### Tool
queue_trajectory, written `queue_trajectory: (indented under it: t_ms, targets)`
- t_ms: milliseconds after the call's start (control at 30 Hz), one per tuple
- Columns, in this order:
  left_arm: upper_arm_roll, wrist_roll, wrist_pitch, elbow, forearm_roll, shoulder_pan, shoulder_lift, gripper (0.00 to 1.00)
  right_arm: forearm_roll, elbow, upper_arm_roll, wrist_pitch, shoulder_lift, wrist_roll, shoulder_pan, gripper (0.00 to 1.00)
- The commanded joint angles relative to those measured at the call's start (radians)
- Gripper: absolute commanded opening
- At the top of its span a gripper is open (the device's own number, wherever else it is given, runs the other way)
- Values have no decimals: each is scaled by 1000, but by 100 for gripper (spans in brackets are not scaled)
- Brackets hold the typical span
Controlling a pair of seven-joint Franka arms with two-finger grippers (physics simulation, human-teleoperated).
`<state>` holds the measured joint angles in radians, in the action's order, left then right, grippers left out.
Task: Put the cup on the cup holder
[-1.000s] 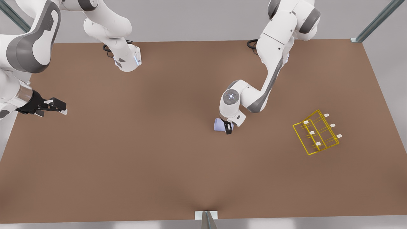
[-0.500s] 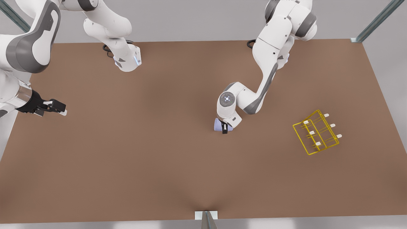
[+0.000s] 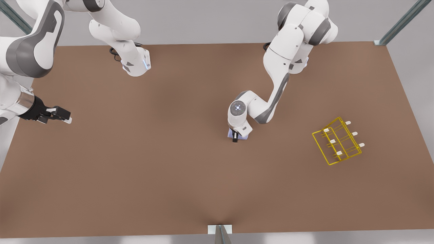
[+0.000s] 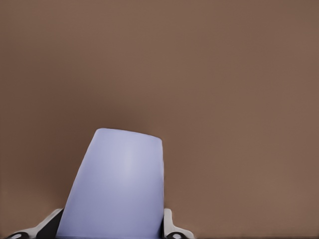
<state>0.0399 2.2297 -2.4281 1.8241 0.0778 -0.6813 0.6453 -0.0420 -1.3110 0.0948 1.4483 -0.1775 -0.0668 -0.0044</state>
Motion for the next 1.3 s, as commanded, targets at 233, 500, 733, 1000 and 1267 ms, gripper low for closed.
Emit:
queue_trajectory:
  t_ms: [233,500,733,1000,1267]
  targets:
    - [0,-47,-34,-2,-3,-9,19,88,-1,-1,-3,0,0,22,6,100]
    - [-57,-30,239,-48,198,-14,-116,88,-1,-1,-3,0,0,22,3,100]
    - [-44,103,777,-264,586,-53,-99,89,-1,-1,-1,0,0,22,1,100]
    - [-84,245,1124,-301,1083,-72,-24,89,-1,-1,0,0,1,21,0,100]
    - [-210,119,1333,-154,1287,-72,-30,89,-1,-1,-1,0,0,22,0,100]
